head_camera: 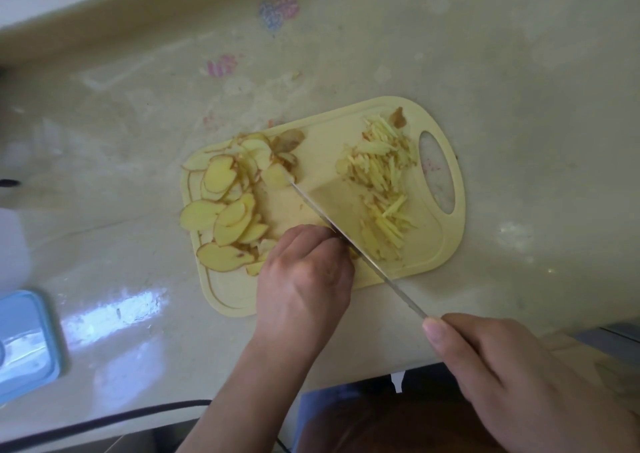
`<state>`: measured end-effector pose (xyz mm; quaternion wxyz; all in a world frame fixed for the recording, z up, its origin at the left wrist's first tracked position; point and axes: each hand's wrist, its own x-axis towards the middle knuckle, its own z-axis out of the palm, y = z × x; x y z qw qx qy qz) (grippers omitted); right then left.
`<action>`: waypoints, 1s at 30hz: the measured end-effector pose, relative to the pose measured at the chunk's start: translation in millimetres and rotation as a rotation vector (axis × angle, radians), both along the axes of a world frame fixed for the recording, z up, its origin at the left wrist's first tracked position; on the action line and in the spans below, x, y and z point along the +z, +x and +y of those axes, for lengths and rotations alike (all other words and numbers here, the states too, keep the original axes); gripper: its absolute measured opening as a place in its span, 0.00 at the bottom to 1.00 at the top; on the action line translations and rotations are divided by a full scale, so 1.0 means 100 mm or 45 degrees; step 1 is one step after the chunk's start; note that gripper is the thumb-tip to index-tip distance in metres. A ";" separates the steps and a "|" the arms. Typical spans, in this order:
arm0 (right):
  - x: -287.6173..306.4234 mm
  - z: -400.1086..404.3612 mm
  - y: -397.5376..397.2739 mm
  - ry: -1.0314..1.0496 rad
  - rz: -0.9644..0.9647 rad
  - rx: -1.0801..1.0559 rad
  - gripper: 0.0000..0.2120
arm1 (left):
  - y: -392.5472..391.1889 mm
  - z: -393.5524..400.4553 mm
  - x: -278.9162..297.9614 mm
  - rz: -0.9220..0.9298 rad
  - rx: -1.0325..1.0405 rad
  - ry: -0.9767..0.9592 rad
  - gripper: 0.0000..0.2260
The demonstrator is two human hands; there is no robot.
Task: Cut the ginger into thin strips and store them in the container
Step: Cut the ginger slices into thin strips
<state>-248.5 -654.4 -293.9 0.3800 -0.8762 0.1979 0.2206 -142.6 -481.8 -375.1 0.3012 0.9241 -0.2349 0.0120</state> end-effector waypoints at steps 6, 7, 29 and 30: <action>-0.22 0.00 0.10 0.159 0.044 0.018 0.30 | -0.02 0.00 -0.03 0.033 0.022 -0.039 0.04; -0.24 0.00 0.13 0.152 0.025 0.034 0.28 | -0.02 0.00 -0.03 0.037 0.022 -0.043 0.04; -0.02 0.09 -0.05 -0.112 -0.236 -0.021 0.38 | -0.05 0.00 0.01 -0.182 0.073 0.213 0.04; -0.05 0.08 -0.03 -0.056 -0.149 -0.052 0.39 | -0.05 -0.01 0.00 -0.190 0.077 0.203 0.04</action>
